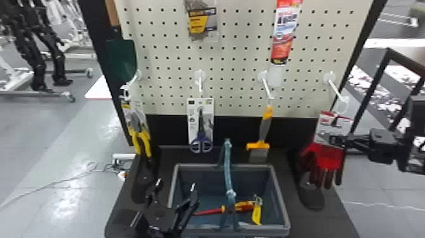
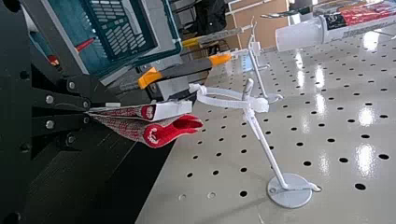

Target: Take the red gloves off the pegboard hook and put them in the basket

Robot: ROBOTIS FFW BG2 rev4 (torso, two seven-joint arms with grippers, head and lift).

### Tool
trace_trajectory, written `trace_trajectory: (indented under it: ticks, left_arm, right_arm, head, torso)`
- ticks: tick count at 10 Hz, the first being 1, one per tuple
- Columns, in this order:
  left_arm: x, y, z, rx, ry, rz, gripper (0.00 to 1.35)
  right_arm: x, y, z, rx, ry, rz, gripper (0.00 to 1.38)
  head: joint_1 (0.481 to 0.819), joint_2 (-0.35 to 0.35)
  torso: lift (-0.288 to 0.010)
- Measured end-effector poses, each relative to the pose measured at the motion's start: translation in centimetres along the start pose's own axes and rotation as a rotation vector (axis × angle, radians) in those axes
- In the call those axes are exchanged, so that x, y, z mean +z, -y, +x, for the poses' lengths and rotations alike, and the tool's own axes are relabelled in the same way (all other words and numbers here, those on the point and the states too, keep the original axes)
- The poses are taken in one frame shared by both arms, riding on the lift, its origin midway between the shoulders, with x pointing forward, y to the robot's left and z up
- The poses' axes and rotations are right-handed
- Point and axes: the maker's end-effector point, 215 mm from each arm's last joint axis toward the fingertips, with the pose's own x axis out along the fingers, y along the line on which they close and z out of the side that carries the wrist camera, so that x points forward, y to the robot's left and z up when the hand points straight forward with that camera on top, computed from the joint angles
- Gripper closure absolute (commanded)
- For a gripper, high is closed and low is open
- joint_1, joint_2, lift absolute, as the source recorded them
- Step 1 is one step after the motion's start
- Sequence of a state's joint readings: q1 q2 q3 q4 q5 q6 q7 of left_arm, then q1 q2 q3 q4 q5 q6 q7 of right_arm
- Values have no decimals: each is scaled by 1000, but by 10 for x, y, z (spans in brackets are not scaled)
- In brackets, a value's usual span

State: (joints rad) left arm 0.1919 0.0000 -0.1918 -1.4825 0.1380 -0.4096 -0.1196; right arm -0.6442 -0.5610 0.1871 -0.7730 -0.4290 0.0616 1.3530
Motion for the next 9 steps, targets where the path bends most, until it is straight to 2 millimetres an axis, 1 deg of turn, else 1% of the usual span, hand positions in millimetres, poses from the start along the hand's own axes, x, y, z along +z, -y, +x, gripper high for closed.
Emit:
trace_trajectory:
  ticks: [6, 8, 9]
  left_arm:
    - [-1, 0, 0, 0, 0, 0, 320]
    - [0, 0, 0, 0, 1, 0, 320]
    - [0, -1, -1, 3, 2, 1, 320]
  right_arm:
    - [4, 1, 1, -3, 13, -5, 1282]
    - [12, -2, 1, -3, 42, -41, 1282]
    - [20, -4, 0, -21, 72, -73, 1282]
  head:
    - [549, 0]
    - [549, 0]
    - [549, 0]
  torso:
    - [-100]
    - [-100]
    - [-100]
